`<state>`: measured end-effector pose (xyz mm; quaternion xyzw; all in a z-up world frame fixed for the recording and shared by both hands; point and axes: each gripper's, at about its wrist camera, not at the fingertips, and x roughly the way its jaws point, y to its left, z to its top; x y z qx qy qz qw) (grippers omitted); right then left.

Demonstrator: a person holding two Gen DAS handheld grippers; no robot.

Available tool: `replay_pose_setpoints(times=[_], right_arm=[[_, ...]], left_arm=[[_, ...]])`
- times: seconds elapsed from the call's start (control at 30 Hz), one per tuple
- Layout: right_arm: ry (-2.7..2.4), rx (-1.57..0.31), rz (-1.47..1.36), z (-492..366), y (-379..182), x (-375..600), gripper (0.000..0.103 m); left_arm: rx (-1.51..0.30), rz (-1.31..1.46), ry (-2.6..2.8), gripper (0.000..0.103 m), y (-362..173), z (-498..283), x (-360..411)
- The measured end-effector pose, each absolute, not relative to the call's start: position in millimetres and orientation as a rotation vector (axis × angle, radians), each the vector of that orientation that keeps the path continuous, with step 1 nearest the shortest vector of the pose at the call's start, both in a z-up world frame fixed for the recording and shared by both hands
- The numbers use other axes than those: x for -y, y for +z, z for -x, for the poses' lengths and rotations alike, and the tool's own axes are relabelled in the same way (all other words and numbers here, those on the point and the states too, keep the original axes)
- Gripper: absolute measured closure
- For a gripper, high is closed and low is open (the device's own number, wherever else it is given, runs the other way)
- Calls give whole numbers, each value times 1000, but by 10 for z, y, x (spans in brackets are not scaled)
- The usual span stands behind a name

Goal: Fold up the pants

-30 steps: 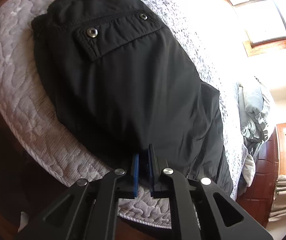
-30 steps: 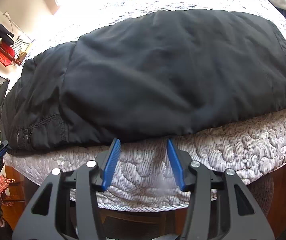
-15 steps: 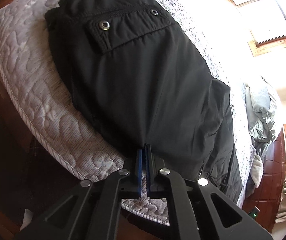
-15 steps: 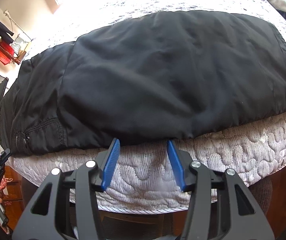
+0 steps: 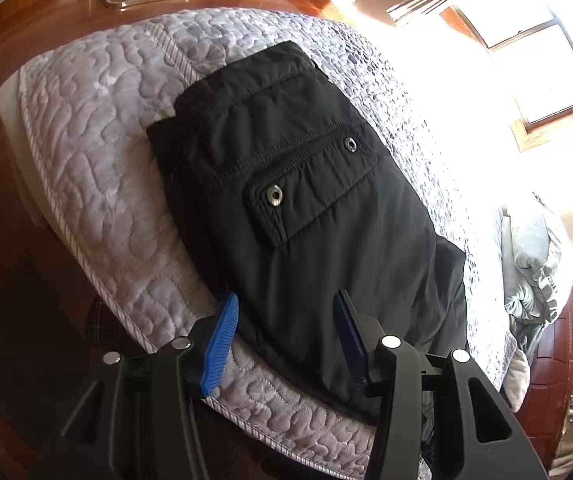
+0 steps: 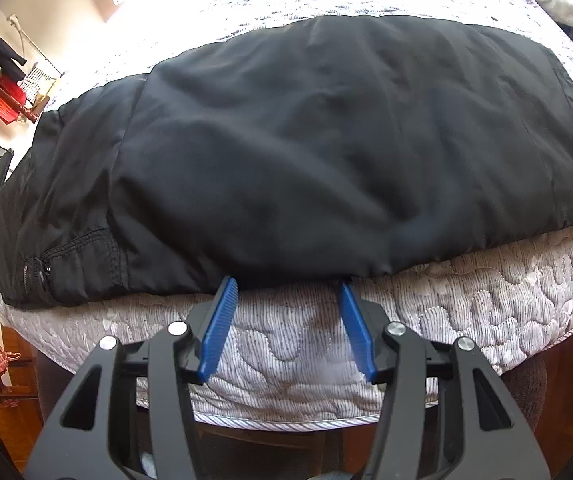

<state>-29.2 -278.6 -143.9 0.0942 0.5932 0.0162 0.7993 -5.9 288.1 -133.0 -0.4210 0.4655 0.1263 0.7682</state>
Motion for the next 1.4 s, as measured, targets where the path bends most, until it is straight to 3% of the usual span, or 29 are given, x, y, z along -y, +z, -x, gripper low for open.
replay_pose_setpoints(times=[0.37, 0.43, 0.93, 1.0, 1.1, 1.4], right_arm=[[58, -1249, -210, 249, -1351, 2667, 49], [80, -1259, -193, 230, -1317, 2554, 49], [453, -1309, -2, 184, -1121, 728, 47], [452, -1308, 1, 161, -1116, 625, 46], [438, -1305, 15, 114, -1127, 521, 46], [435, -1300, 38, 98, -1174, 478, 45]], left_arm=[[-1076, 843, 291, 56, -1523, -207, -2936], [-1077, 819, 277, 65, -1488, -267, -2822], [-1142, 635, 283, 66, -1636, -623, -2384], [-1141, 653, 285, 73, -1644, -647, -2400], [-1101, 703, 279, 97, -1606, -582, -2513], [-1006, 777, 185, 100, -1305, -226, -2534]])
